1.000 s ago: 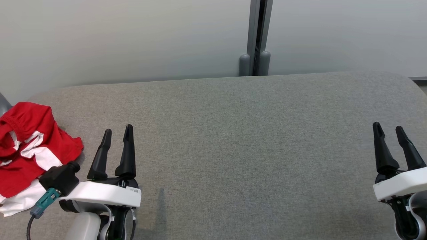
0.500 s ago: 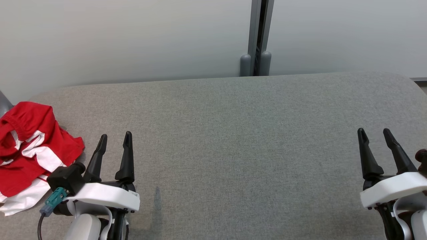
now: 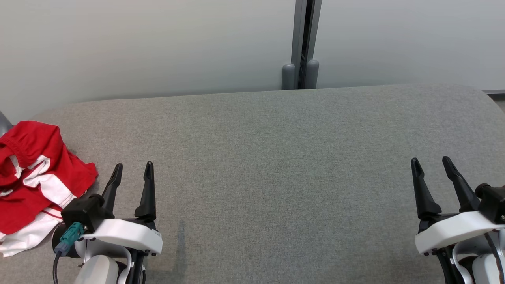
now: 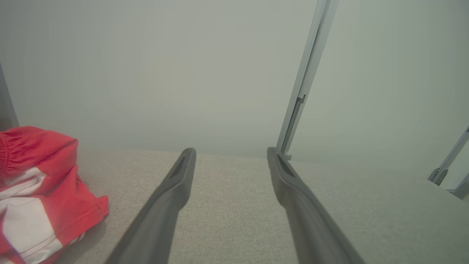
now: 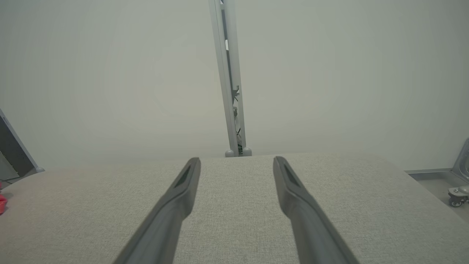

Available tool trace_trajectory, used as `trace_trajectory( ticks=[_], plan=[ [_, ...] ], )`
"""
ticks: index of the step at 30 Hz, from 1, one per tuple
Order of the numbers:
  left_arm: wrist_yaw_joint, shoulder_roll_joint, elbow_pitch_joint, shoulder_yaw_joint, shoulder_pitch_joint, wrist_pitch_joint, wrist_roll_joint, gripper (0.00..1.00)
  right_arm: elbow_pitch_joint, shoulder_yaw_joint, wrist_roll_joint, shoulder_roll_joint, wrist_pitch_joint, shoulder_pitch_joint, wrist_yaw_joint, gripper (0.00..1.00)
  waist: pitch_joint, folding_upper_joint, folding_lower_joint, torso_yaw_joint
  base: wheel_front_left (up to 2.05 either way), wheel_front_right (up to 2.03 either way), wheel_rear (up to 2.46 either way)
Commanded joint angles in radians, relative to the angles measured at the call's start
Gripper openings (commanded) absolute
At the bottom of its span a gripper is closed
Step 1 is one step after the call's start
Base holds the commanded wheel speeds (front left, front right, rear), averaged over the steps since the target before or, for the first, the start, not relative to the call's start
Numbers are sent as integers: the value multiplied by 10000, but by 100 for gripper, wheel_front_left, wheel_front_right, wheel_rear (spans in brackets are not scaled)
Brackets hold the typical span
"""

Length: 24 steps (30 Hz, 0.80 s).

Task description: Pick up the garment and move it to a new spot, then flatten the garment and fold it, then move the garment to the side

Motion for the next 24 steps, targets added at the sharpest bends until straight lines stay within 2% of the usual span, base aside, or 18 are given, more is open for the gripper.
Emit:
trace_trajectory(
  ticks=[1, 24],
  plan=[
    [61, 46, 21, 56, -146, -63, 221, 100, -86, 24, -160, -22, -119, 38, 19, 100, 4, 0, 0, -3, 0, 0, 0],
    [168, -55, 477, 291, -169, 253, 1002, 100, -67, 40, -953, 284, -300, 257, 19, 100, 93, 0, 0, 78, 0, 0, 0]
  ],
)
